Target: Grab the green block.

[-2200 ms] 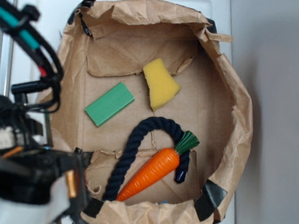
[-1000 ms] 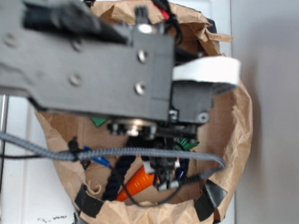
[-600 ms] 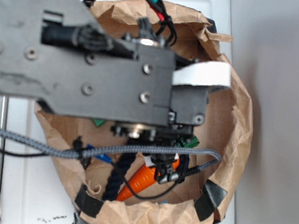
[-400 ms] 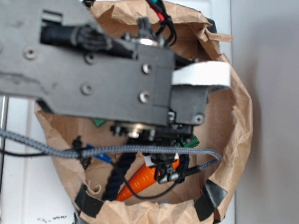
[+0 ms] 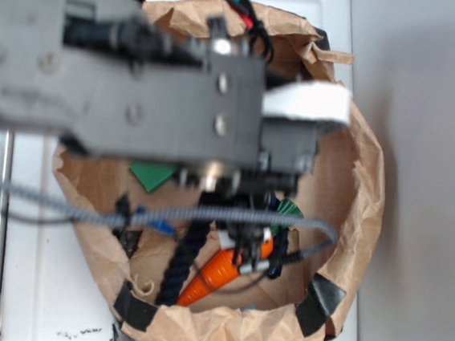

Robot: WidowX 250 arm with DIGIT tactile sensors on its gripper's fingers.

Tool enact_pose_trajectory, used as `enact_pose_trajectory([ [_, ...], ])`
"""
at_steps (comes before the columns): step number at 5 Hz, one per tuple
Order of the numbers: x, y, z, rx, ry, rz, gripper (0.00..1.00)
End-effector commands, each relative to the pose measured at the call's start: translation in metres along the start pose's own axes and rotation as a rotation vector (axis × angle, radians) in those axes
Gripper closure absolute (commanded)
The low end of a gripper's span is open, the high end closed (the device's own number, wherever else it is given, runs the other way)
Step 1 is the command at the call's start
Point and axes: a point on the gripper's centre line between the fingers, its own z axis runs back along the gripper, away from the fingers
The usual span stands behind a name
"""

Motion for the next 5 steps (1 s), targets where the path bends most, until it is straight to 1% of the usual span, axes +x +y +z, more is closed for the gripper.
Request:
enact_pose_trajectory([
  [1, 0.011, 0.037, -0.013, 0.023, -0.022, -0.007, 0.0],
  [2, -0.012, 0.039, -0.029, 0.055, -0.078, -0.037, 0.0],
  [3, -0.036, 0.039, -0.038, 0.087, -0.104, -0.07, 0.0],
  [4, -0.037, 0.042, -0.045, 0.095, -0.09, -0.005, 0.0],
  [5, -0.032, 0.039, -0.054, 0.104, -0.054, 0.027, 0.0],
])
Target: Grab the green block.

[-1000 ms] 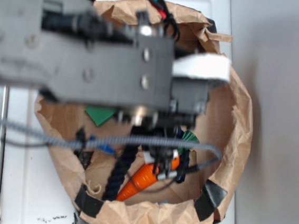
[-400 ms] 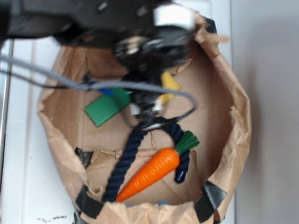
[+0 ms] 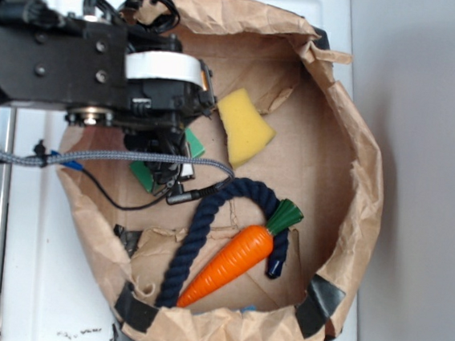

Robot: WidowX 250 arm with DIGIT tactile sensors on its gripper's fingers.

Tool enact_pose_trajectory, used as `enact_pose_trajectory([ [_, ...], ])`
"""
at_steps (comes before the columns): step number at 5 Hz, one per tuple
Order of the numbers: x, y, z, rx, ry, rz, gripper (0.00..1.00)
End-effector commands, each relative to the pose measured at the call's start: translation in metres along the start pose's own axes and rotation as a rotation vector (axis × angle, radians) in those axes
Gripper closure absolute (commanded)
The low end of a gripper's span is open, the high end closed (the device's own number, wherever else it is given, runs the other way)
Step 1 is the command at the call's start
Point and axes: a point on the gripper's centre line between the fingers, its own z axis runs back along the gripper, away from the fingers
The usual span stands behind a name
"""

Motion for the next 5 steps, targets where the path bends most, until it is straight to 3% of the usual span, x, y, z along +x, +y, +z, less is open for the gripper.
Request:
enact_pose_trajectory([
  [1, 0.012, -0.004, -0.008, -0.003, 0.028, 0.053, 0.0],
  [2, 0.011, -0.005, -0.013, -0.014, 0.047, 0.076, 0.0],
  [4, 0.007, -0.006, -0.002, -0.064, 0.173, 0.228, 0.0],
  [5, -0.005, -0.003, -0.004, -0.061, 0.197, 0.191, 0.0],
])
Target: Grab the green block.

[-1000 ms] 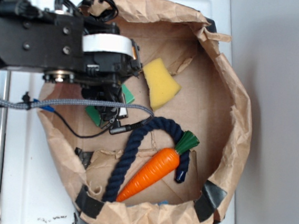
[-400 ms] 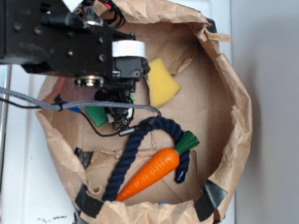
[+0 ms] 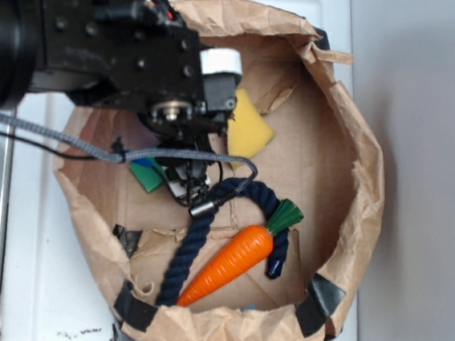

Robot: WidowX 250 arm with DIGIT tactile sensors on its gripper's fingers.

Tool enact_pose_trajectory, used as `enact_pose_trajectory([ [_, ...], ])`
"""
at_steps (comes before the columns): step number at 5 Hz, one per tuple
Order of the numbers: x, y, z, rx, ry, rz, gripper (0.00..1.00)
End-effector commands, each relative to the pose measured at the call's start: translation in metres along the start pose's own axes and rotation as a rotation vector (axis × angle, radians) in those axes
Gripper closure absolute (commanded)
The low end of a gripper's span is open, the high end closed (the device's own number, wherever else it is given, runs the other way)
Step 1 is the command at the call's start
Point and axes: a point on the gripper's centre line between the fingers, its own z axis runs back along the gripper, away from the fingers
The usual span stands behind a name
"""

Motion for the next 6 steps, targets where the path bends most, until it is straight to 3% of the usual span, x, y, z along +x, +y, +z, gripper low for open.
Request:
enact_pose_trajectory([
  [1, -0.005, 0.009, 0.001, -0.055, 0.02, -0.072, 0.0],
  [3, -0.012, 0.004, -0.026, -0.128, 0.029, -0.105, 0.0],
  [4, -0.006, -0.005, -0.025, -0.13, 0.021, -0.101, 0.0],
  [5, -0.001, -0.012, -0.028, -0.096, 0.003, -0.062, 0.01],
  [6, 0.004, -0.017, -0.031, -0.09, -0.028, -0.031, 1.0],
])
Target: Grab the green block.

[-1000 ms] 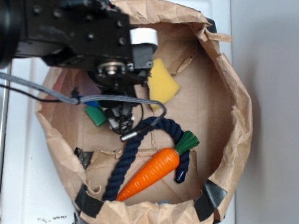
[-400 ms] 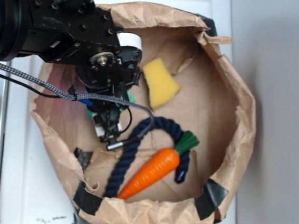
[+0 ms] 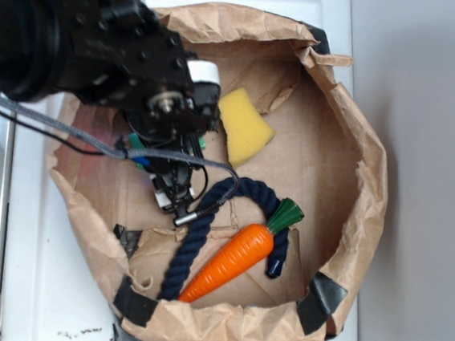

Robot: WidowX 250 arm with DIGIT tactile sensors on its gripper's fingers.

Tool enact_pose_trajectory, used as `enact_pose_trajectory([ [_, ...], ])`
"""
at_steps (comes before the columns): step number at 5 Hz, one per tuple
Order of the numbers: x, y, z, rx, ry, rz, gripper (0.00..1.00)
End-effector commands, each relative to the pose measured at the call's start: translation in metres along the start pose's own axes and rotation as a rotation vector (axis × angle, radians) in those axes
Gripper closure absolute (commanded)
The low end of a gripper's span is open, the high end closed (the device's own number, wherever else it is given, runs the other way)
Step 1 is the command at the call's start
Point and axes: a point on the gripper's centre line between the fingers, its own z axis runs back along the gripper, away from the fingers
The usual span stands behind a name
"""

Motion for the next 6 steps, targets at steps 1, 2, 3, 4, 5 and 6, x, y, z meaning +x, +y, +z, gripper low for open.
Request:
enact_pose_trajectory([
  [1, 0.014, -0.01, 0.004, -0.017, -0.082, 0.012, 1.0],
  [2, 0.019, -0.011, 0.013, -0.034, -0.1, -0.003, 1.0],
  [3, 0.026, -0.005, 0.037, -0.087, -0.11, -0.054, 1.0],
  [4, 0.034, 0.002, 0.082, -0.077, -0.116, -0.077, 1.0],
  [5, 0.061, 0.001, 0.131, -0.083, -0.093, -0.004, 1.0],
  [6, 0.049, 0.003, 0.148, -0.106, -0.113, -0.041, 1.0],
])
